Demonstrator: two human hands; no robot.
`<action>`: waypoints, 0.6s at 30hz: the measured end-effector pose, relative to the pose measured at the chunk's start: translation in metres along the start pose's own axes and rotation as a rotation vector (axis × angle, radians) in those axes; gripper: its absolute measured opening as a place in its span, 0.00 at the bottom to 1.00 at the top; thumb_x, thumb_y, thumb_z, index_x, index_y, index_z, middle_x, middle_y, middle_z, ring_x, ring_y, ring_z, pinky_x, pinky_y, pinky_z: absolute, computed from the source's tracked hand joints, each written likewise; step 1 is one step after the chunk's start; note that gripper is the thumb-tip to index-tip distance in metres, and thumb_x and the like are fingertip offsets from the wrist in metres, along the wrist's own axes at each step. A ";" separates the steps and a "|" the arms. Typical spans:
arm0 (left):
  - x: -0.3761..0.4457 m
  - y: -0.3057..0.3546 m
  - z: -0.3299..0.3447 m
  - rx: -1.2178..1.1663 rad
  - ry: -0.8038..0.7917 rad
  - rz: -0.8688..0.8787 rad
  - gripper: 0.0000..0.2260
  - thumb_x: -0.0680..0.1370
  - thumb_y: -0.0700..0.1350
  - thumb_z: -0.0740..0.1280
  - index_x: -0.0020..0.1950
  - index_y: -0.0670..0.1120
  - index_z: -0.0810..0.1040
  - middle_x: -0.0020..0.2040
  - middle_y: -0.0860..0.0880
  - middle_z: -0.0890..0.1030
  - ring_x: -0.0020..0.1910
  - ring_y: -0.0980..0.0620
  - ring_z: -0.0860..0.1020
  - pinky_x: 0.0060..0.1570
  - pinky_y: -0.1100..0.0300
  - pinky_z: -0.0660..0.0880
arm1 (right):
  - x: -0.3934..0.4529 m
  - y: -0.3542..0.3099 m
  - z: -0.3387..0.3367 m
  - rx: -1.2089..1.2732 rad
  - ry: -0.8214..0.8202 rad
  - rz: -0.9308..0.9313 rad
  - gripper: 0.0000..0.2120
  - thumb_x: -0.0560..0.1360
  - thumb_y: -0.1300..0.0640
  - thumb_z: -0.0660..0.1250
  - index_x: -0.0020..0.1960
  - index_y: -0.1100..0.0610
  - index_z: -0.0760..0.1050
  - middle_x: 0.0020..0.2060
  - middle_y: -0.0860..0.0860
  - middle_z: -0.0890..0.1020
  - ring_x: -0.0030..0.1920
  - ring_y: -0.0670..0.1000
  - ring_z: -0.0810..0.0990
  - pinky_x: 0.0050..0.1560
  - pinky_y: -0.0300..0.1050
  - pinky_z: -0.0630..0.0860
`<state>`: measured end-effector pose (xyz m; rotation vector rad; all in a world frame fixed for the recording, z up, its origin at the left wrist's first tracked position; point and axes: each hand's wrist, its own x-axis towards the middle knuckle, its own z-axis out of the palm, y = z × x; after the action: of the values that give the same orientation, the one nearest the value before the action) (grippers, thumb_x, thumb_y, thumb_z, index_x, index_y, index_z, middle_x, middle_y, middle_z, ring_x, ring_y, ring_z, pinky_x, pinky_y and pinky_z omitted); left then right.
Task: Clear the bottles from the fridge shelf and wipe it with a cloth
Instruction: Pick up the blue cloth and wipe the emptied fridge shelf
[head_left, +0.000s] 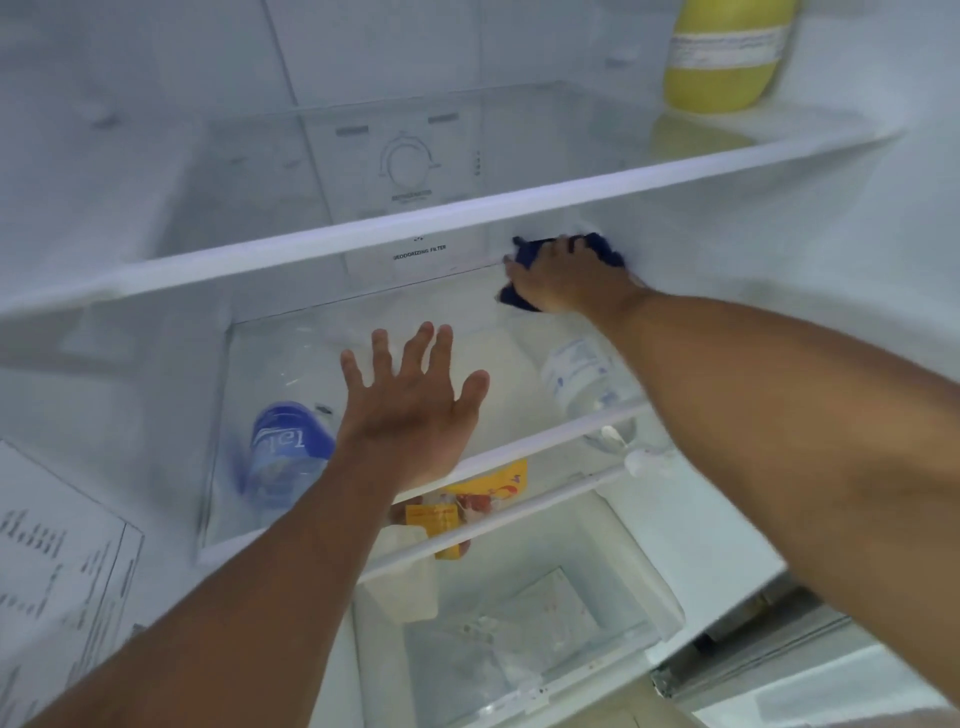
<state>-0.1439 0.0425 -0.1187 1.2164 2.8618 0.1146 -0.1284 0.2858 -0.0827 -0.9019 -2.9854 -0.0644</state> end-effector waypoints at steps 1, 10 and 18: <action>0.000 0.000 0.000 0.002 0.003 -0.001 0.35 0.81 0.67 0.37 0.86 0.53 0.42 0.87 0.53 0.43 0.84 0.38 0.40 0.79 0.33 0.39 | -0.001 -0.017 -0.003 0.060 0.005 -0.075 0.35 0.82 0.36 0.50 0.79 0.60 0.59 0.78 0.63 0.62 0.77 0.66 0.61 0.73 0.66 0.59; 0.001 0.000 -0.001 -0.006 -0.009 -0.010 0.35 0.82 0.66 0.38 0.86 0.50 0.43 0.87 0.52 0.43 0.84 0.39 0.39 0.79 0.33 0.38 | 0.008 -0.042 -0.005 -0.234 0.026 -0.222 0.32 0.84 0.40 0.46 0.80 0.60 0.56 0.73 0.70 0.66 0.72 0.71 0.67 0.70 0.68 0.64; 0.002 -0.002 0.000 0.003 -0.013 -0.008 0.38 0.80 0.68 0.36 0.86 0.49 0.41 0.87 0.52 0.42 0.84 0.40 0.38 0.79 0.34 0.38 | 0.012 0.001 -0.001 -0.142 0.086 -0.090 0.34 0.82 0.37 0.45 0.78 0.61 0.57 0.74 0.68 0.67 0.72 0.70 0.67 0.73 0.66 0.61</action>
<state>-0.1467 0.0428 -0.1191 1.2010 2.8568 0.1011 -0.1376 0.2928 -0.0813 -0.7540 -2.9701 -0.3119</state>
